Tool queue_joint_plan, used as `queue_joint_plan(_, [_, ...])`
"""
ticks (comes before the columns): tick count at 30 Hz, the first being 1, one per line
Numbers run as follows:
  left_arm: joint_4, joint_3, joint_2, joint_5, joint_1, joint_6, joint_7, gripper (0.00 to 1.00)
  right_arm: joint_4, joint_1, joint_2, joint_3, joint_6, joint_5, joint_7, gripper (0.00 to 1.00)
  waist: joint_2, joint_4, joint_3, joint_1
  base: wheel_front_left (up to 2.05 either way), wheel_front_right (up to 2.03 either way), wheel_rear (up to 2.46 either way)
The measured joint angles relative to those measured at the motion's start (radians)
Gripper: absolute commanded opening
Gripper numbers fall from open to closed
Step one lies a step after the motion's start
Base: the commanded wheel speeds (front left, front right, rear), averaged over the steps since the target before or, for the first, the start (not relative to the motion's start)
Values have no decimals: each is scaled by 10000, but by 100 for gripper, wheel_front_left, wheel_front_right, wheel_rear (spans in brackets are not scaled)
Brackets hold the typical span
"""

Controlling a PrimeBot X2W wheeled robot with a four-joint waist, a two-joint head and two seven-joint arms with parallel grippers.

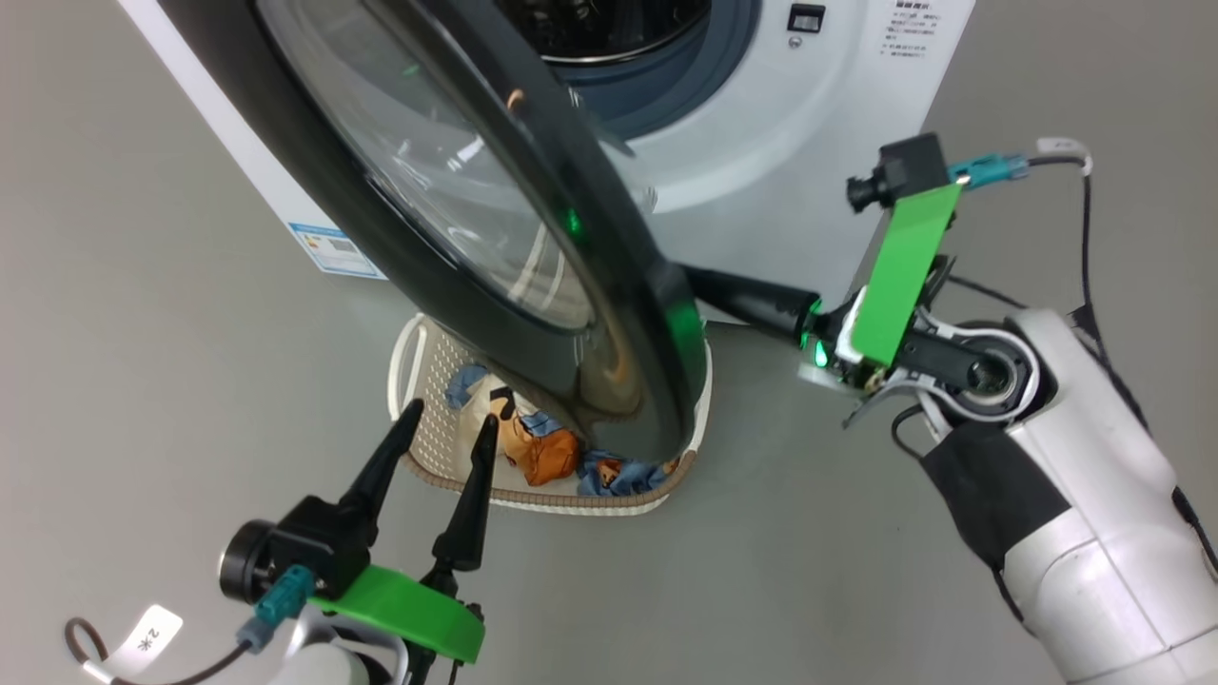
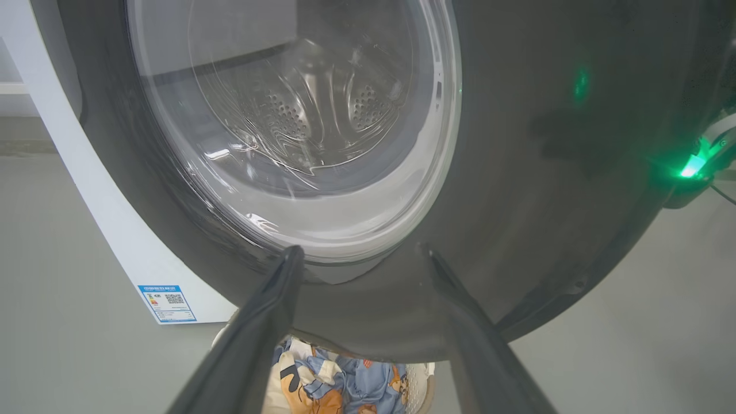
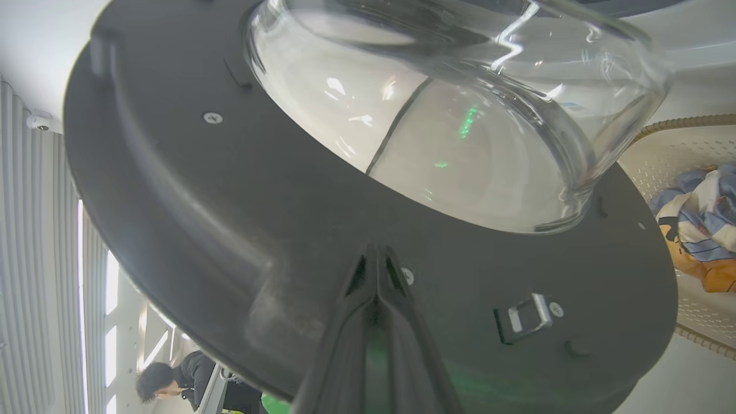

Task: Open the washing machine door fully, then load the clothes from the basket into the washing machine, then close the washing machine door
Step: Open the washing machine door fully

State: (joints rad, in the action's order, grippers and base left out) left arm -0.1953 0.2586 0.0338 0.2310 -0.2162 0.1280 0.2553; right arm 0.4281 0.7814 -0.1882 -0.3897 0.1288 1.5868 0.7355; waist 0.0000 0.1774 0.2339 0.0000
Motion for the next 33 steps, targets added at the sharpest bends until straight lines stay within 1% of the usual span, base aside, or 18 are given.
queue_joint_plan(14, [71, -113, 2, -161, 354, 0, 0, 100, -708, -793, 397, -508, 0, 0, 433, 0, 0, 248, -394, 0, 0, 0, 0])
queue_joint_plan(22, [98, -240, 6, -163, 575, 0, 0, 100, -775, -1110, 514, -589, 0, -111, 401, 0, 0, 273, -561, -1, 0, 0, 0])
queue_joint_plan(24, [98, -263, 6, -163, 576, 0, 0, 100, -775, -1196, 518, -581, 0, -167, 242, 0, 0, 252, -608, 0, 0, 0, 0])
queue_joint_plan(25, [96, -274, 6, -163, 576, 0, 0, 100, -773, -1267, 510, -566, 0, -211, 151, 12, 0, 237, -631, 0, 0, 0, 0])
queue_joint_plan(26, [94, -293, 6, -163, 577, 0, 0, 100, -769, -1322, 491, -560, 2, -245, 71, 32, 0, 217, -653, 0, 0, 0, 0])
queue_joint_plan(27, [86, -316, 6, -163, 578, 0, 0, 100, -771, -1368, 466, -545, 2, -290, -29, 32, 0, 195, -681, 0, 0, 0, 0])
queue_joint_plan(28, [75, -336, 8, -163, 579, 0, 0, 100, -769, -1419, 430, -537, 2, -328, -138, 49, 0, 170, -708, 0, 0, 0, 0])
queue_joint_plan(29, [63, -357, 8, -163, 586, 0, 0, 100, -769, -1492, 391, -537, 2, -364, -198, 79, 0, 141, -737, 0, 0, 0, 0])
queue_joint_plan(30, [54, -376, 8, -165, 600, 0, 0, 100, -763, -1578, 341, -537, 2, -376, -257, 100, 0, 107, -770, 0, 0, 0, 0])
queue_joint_plan(33, [8, -416, 12, -184, 768, 0, 0, 100, -744, -1878, 194, -504, 2, -451, -537, 100, 0, 1, -887, 0, 0, 0, 0])
